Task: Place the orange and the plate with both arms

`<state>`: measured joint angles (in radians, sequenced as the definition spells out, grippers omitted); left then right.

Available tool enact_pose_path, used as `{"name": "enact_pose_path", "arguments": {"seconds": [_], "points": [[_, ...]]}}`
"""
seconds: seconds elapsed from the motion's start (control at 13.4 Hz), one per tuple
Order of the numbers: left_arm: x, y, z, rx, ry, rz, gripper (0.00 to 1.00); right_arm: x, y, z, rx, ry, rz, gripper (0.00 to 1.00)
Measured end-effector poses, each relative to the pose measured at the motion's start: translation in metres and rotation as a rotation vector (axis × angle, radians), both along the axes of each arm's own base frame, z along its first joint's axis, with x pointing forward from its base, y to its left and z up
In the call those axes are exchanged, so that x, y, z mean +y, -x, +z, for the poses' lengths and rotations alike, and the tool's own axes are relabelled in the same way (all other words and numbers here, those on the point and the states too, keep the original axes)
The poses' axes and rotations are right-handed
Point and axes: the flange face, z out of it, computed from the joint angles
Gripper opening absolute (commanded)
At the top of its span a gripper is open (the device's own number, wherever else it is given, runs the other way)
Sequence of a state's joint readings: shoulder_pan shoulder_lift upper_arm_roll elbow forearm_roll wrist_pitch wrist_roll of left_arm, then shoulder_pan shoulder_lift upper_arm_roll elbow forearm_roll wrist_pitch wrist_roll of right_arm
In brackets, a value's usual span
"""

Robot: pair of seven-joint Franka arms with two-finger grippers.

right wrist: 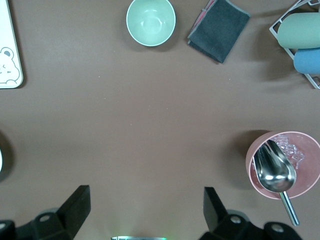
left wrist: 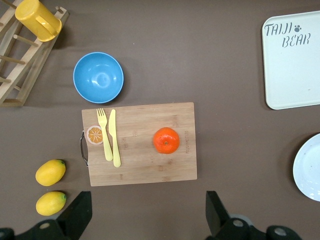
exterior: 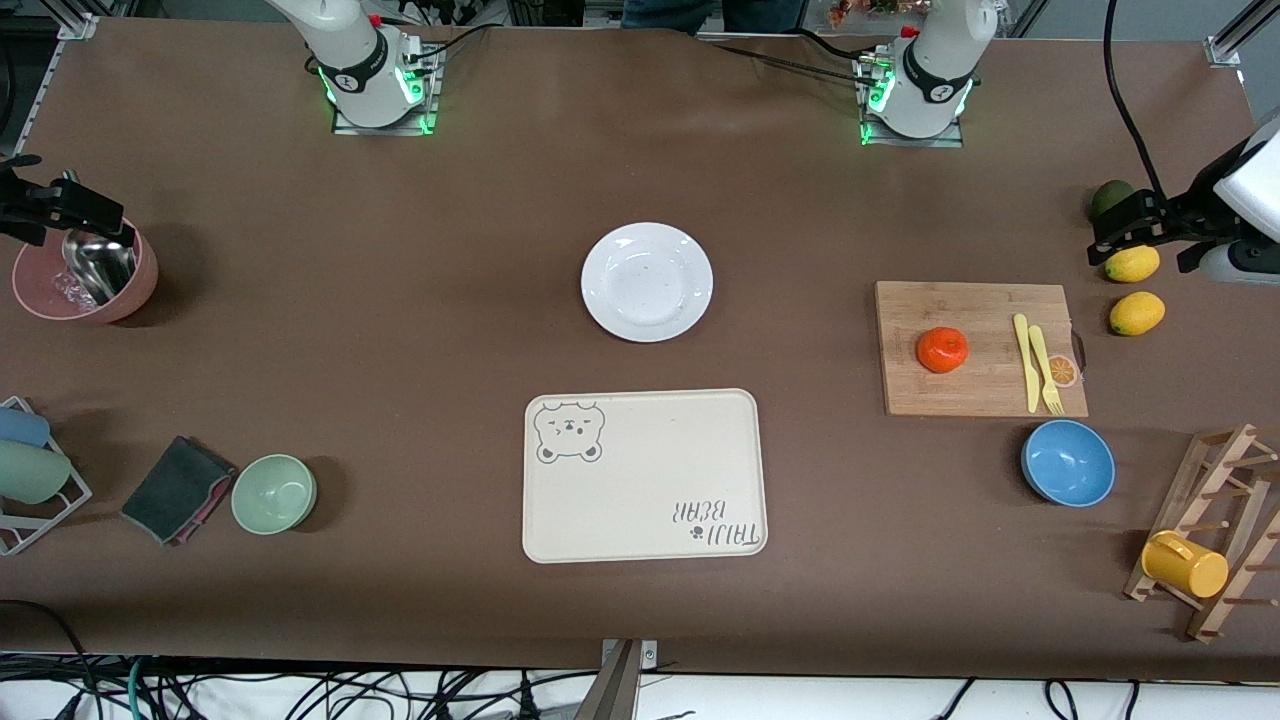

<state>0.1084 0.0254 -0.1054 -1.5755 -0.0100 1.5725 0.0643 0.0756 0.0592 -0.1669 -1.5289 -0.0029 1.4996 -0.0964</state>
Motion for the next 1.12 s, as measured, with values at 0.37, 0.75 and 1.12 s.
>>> {"name": "enact_pose_path", "arguments": {"seconds": [0.37, 0.75, 1.12], "points": [[0.000, 0.000, 0.000, 0.000, 0.000, 0.000, 1.00, 0.000, 0.000, 0.000, 0.000, 0.000, 0.000, 1.00], [-0.001, 0.000, 0.000, 0.000, 0.000, -0.001, 1.00, 0.000, 0.000, 0.000, 0.000, 0.000, 0.000, 1.00], [-0.009, -0.007, -0.013, 0.018, 0.004, -0.017, 1.00, -0.001, 0.000, 0.000, 0.000, 0.000, -0.001, 1.00]]}}
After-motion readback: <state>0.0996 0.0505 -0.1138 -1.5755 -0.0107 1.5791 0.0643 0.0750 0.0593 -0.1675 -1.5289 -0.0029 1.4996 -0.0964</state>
